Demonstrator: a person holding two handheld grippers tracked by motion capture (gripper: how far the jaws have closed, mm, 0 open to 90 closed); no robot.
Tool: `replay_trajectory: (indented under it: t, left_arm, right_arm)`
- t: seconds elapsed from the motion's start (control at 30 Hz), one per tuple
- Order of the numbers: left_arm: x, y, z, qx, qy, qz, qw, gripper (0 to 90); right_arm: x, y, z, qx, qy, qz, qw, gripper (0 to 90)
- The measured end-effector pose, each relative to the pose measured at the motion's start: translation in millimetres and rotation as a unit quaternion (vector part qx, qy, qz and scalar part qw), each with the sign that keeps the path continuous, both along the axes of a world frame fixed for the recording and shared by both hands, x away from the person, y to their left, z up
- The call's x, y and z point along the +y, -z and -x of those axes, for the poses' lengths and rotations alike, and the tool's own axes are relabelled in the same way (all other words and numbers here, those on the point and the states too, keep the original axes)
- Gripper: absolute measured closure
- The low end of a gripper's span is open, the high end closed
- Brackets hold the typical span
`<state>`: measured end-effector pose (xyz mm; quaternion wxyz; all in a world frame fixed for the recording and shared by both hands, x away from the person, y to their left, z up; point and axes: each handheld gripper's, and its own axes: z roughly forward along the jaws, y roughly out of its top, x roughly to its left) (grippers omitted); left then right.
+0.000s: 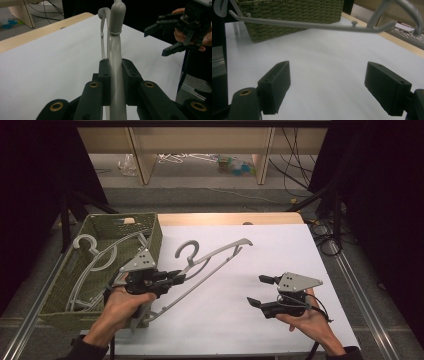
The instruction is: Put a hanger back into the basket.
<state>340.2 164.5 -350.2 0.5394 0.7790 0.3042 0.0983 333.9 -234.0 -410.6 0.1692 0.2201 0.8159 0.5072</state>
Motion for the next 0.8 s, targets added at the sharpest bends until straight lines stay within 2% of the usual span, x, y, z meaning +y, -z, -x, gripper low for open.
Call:
replay_trajectory:
  t: [0.3, 0.37, 0.53, 0.63, 0.8]
  left_arm:
    - [35.4, -27.9, 1.2, -0.027, -0.035, 0.026, 0.9987, 78.8]
    - [45.2, -33.8, 1.2, -0.036, -0.040, 0.040, 0.9977, 78.8]
    - [65.2, -42.2, 1.3, -0.041, -0.051, 0.049, 0.9967, 78.8]
    - [80.6, -46.9, 0.2, -0.049, -0.071, 0.057, 0.9946, 78.8]
    - [106.2, -49.7, -3.1, -0.067, -0.115, 0.057, 0.9895, 78.8]
  right_arm:
    - [0.7, 3.9, 9.3, 0.000, -0.008, 0.005, 1.0000, 21.7]
    - [0.9, 4.2, 9.8, 0.003, -0.011, 0.004, 0.9999, 21.7]
    - [1.5, 5.7, 9.8, 0.004, -0.014, 0.007, 0.9999, 21.8]
    - [1.9, 6.0, 10.1, 0.005, -0.016, 0.005, 0.9998, 21.8]
    - [3.0, 6.3, 10.5, 0.006, -0.020, 0.006, 0.9998, 22.0]
